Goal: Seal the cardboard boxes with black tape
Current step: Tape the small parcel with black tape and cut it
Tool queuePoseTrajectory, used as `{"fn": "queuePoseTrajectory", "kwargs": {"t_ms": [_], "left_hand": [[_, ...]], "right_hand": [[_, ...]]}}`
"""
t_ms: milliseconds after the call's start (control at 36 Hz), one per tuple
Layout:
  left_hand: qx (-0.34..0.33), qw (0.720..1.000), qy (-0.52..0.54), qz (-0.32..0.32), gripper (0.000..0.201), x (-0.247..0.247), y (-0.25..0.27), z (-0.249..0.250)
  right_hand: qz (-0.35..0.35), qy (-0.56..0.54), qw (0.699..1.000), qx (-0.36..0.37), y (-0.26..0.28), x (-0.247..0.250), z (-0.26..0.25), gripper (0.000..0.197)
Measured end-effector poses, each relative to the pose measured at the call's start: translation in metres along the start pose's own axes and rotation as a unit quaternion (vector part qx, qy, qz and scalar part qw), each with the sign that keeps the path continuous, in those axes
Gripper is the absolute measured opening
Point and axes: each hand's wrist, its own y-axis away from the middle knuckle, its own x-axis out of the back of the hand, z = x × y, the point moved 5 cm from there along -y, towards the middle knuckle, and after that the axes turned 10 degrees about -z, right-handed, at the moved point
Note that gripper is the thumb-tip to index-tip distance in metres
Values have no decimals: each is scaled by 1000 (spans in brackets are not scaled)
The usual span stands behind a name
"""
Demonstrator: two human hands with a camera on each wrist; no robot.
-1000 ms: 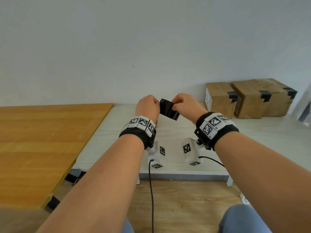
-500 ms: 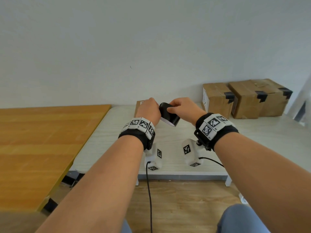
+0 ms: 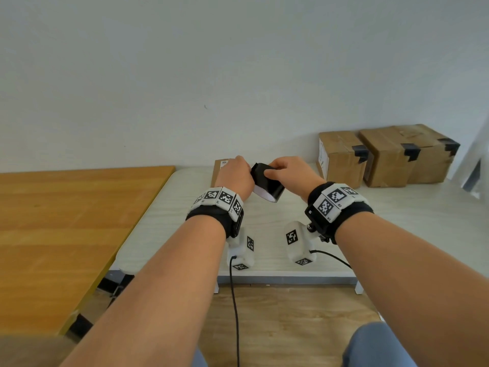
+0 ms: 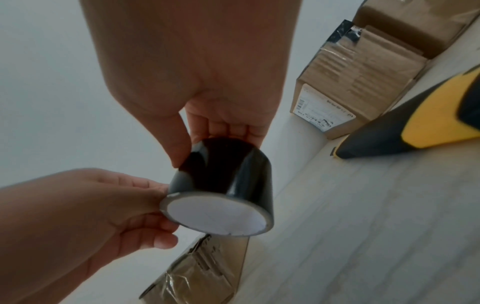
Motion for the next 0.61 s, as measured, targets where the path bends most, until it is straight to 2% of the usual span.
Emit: {"fn": "queuePoseTrajectory", "kwargs": {"t_ms": [139,250,333,444,500,611], "left_hand": [[0,1000,1,6,33,-1,2,-1],[2,999,42,19,18,1,3,-1],[-7,998,58,18,19,2,2,5],[-13,997,72,12,18,7,1,7],[-22,996,81,9,20,9,0,6],[-13,996,93,0,39,10,-2,1]], "right_hand": [[5,-11,1000,-3,1,-3,1,7],[18,-1,1000,-2,-2,-2,-2,11],[46,-20,999,-16,-4,0,3,16],[39,-40,998,-31,-5,-1,5,15],[36,-40,998,-31,-5,0,5,12],[27,-14,999,-22,-6,0,3,9]]}}
